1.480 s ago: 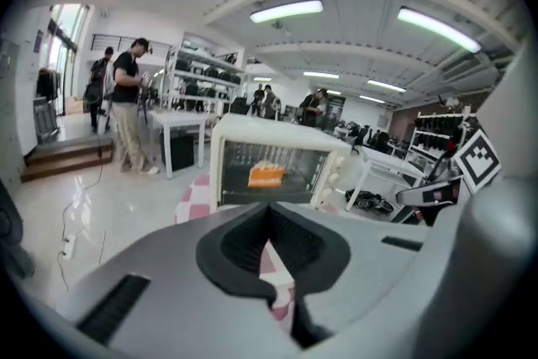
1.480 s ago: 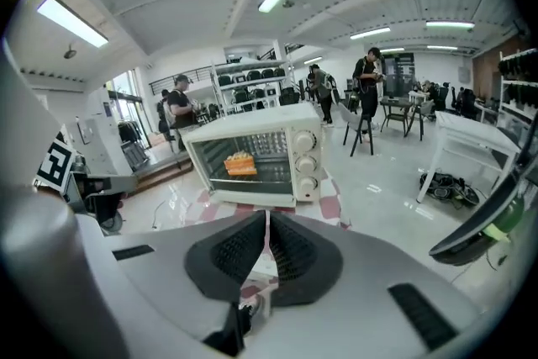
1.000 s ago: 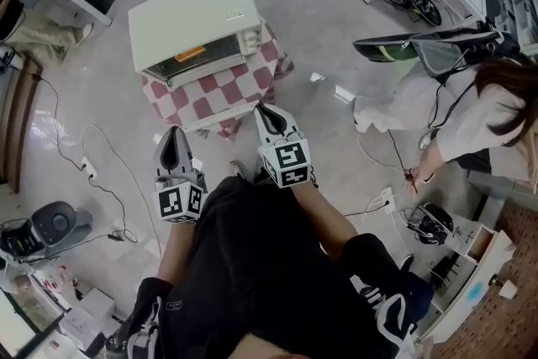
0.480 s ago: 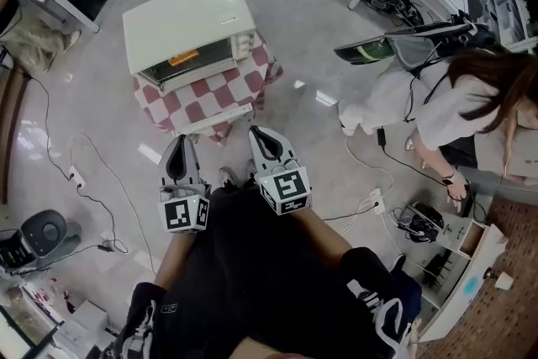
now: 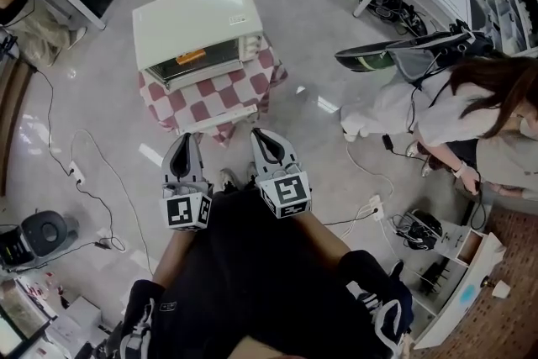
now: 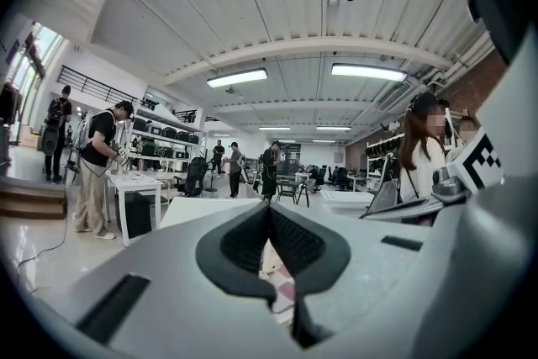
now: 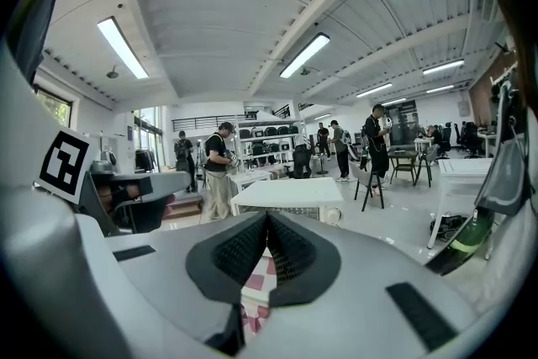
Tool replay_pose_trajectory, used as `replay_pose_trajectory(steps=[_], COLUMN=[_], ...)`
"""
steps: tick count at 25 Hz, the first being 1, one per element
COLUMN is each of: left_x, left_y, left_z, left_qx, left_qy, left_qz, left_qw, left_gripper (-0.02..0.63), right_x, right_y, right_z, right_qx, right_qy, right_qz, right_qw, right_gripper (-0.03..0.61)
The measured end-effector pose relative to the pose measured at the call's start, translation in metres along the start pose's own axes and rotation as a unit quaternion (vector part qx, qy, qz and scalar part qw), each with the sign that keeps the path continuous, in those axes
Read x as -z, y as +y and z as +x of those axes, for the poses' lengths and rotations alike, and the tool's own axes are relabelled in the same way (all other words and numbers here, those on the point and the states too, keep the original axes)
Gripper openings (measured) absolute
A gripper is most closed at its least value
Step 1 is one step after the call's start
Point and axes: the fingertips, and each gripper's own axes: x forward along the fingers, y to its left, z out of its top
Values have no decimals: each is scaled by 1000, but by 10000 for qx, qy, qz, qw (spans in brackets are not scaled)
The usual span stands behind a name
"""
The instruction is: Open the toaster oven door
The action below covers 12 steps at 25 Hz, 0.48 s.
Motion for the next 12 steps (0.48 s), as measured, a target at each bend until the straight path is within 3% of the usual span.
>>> replay_pose_trajectory(steps=[12], left_x=[-1], left_y=[2], left_z=[-2], left_qx=[-33], left_qy=[1], left_qz=[-51], left_qw=[10000], left_gripper=[9], right_x=[1], right_y=[2], right_z=[0], right_qx=[-4], right_qy=[42], right_qz=[-98], right_qw=[9999], right_gripper=[28])
